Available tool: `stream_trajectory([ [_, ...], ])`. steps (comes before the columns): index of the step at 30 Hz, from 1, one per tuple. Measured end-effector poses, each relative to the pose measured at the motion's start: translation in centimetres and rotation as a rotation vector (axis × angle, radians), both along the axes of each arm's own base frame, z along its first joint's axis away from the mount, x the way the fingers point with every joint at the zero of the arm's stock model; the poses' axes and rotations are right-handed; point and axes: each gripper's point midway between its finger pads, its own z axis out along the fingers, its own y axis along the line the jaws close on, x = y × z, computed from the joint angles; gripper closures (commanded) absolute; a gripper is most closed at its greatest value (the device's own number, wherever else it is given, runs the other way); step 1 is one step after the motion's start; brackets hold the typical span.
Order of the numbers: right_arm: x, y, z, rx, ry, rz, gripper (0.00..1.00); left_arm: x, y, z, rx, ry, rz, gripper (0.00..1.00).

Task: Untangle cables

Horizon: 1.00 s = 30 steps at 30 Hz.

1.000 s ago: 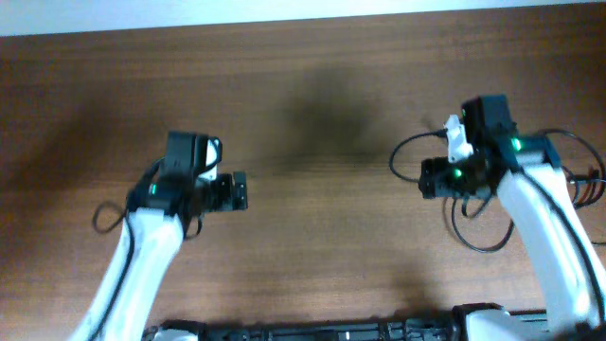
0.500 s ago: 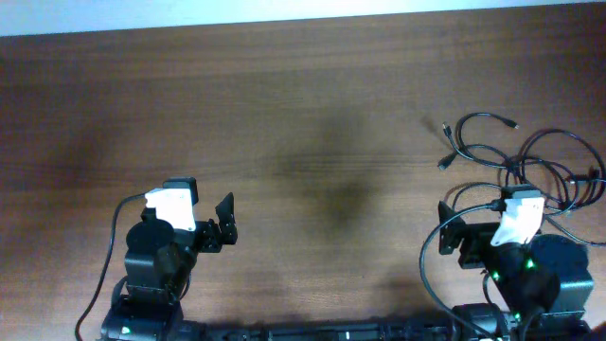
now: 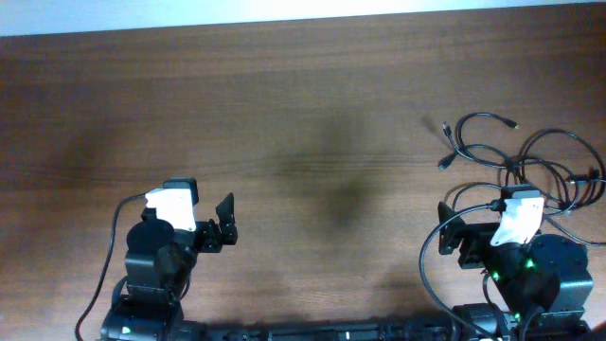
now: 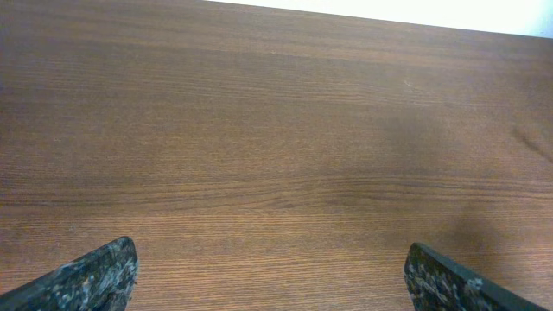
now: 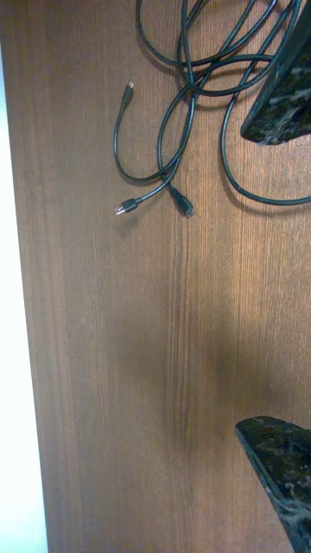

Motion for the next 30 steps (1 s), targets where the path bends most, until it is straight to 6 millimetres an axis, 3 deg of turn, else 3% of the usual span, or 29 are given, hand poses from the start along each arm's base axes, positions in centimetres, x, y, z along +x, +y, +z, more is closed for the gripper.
stream_trajectory([
  [7,-1.0,-0.5,0.2,-0.018,-0.066,-0.022,0.0,0.0,0.0,0.0,0.0,0.0,0.0,0.01],
  [13,-1.4,0.2,1.1,-0.009,-0.281,0.011,0.0,0.0,0.0,-0.1,0.0,0.003,0.0,0.01],
  [18,-0.2,0.3,1.5,0.0,-0.381,0.008,0.0,0.0,0.0,-0.2,0.001,0.005,0.0,0.01],
  [23,1.1,0.4,3.6,0.015,-0.522,0.005,0.0,0.0,0.0,-0.2,0.001,0.005,0.0,0.01],
  [30,3.2,0.6,1.9,0.022,-0.6,0.004,0.0,0.0,0.0,-0.2,0.001,0.006,0.0,0.01],
])
